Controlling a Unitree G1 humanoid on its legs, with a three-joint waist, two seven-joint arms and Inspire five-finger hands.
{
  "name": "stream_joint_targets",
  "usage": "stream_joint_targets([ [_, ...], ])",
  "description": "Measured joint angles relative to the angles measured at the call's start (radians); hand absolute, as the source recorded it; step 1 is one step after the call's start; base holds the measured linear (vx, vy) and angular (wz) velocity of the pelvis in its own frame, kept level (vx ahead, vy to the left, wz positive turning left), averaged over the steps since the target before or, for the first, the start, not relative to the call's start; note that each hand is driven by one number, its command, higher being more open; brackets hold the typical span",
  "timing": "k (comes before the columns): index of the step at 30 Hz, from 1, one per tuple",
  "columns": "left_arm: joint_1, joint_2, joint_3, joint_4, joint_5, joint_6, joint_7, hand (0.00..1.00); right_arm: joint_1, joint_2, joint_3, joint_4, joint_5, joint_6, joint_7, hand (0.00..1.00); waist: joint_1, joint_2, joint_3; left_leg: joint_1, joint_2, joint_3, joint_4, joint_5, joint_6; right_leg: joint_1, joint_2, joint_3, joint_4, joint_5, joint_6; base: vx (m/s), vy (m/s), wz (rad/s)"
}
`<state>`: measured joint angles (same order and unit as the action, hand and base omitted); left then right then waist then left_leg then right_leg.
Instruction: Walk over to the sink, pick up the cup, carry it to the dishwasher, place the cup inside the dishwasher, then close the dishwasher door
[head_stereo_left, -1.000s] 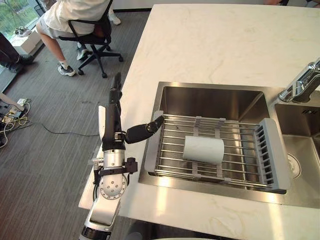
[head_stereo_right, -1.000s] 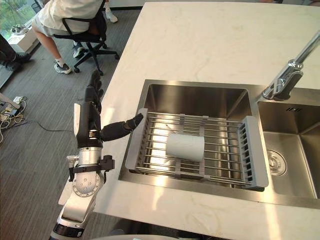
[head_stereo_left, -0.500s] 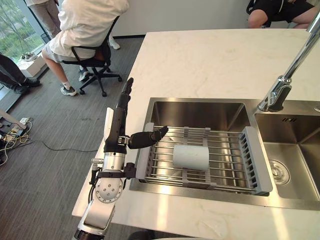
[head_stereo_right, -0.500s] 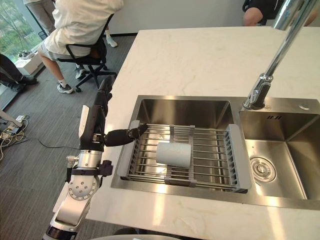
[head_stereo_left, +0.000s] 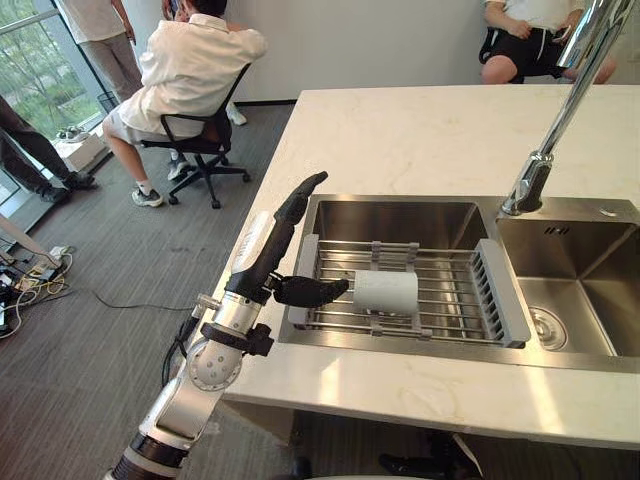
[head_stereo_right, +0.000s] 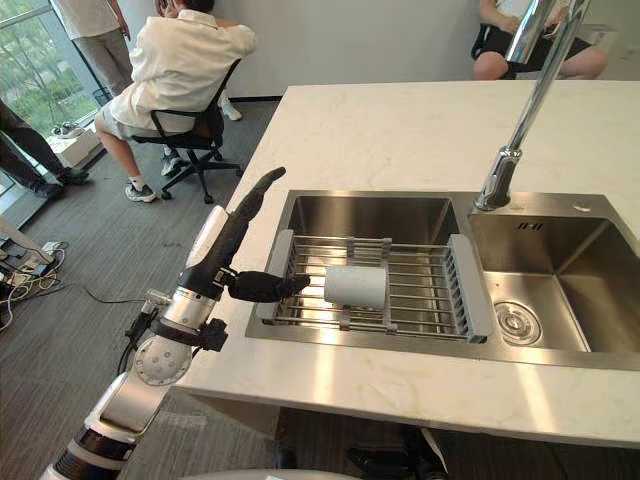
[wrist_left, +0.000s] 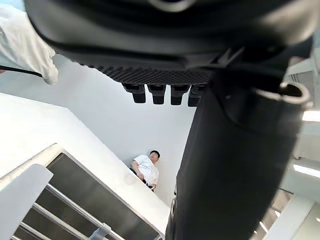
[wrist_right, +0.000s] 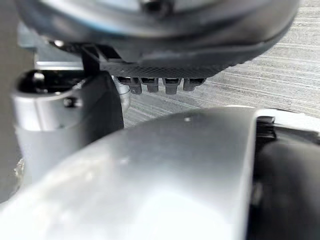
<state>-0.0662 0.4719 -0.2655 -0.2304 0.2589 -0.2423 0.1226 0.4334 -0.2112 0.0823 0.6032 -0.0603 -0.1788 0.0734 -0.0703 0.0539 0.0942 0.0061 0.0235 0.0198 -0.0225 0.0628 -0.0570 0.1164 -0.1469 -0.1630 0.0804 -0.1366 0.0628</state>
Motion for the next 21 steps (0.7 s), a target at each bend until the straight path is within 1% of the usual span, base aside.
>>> stream_joint_targets([
  [2, -0.019, 0.018, -0.012, 0.004, 0.009, 0.003, -0.014, 1.00, -0.002, 0.001, -0.002, 0.002, 0.001, 0.000, 0.001, 1.00, -0.003, 0.000, 0.000, 0.003, -0.003, 0.000, -0.010, 0.005, 0.001, -0.001, -0.004, 0.000, 0.000, 0.003, 0.002, -0.02, 0.017, -0.01],
  [3, -0.038, 0.032, -0.032, 0.004, 0.017, 0.003, -0.024, 1.00, -0.003, 0.002, -0.005, 0.005, 0.001, 0.000, 0.003, 1.00, -0.003, -0.001, 0.000, 0.004, -0.005, 0.000, -0.012, 0.006, 0.003, -0.001, -0.005, 0.000, 0.000, 0.008, 0.009, 0.00, 0.000, 0.00],
  [7, -0.101, 0.040, -0.071, 0.038, 0.022, 0.003, -0.041, 1.00, -0.011, 0.003, -0.008, 0.013, 0.001, 0.002, 0.006, 1.00, -0.005, -0.001, -0.001, 0.003, -0.008, 0.000, -0.019, 0.016, 0.013, -0.005, -0.004, -0.001, -0.001, 0.008, 0.010, 0.04, -0.007, 0.00],
  [11, -0.150, 0.053, -0.077, 0.088, 0.037, 0.012, -0.050, 1.00, -0.028, 0.004, -0.009, 0.018, 0.001, 0.013, 0.006, 1.00, -0.029, -0.001, -0.001, 0.000, -0.008, -0.001, -0.023, 0.016, 0.012, -0.005, -0.001, -0.002, -0.011, 0.008, 0.010, 0.04, -0.019, 0.00],
  [13, -0.186, 0.059, -0.107, 0.112, 0.038, 0.021, -0.059, 1.00, -0.029, 0.008, -0.015, 0.018, 0.001, 0.018, 0.006, 1.00, -0.030, -0.001, -0.001, 0.000, -0.008, -0.001, -0.024, 0.016, 0.012, -0.005, -0.001, -0.002, -0.013, 0.008, 0.010, 0.00, 0.000, 0.00],
  [16, -0.219, 0.060, -0.138, 0.130, 0.060, 0.026, -0.073, 1.00, -0.031, 0.008, -0.016, 0.019, 0.002, 0.021, 0.006, 1.00, -0.031, -0.001, -0.001, -0.001, -0.007, -0.002, -0.028, 0.016, 0.012, -0.005, 0.000, -0.003, -0.018, 0.007, 0.009, 0.00, 0.000, 0.00],
  [21, -0.236, 0.060, -0.169, 0.141, 0.078, 0.027, -0.094, 1.00, -0.032, 0.009, -0.016, 0.019, 0.002, 0.023, 0.006, 1.00, -0.037, -0.003, 0.000, -0.001, -0.007, -0.004, -0.029, 0.016, 0.012, -0.005, 0.000, -0.005, -0.018, 0.007, 0.008, -0.01, -0.001, 0.01],
])
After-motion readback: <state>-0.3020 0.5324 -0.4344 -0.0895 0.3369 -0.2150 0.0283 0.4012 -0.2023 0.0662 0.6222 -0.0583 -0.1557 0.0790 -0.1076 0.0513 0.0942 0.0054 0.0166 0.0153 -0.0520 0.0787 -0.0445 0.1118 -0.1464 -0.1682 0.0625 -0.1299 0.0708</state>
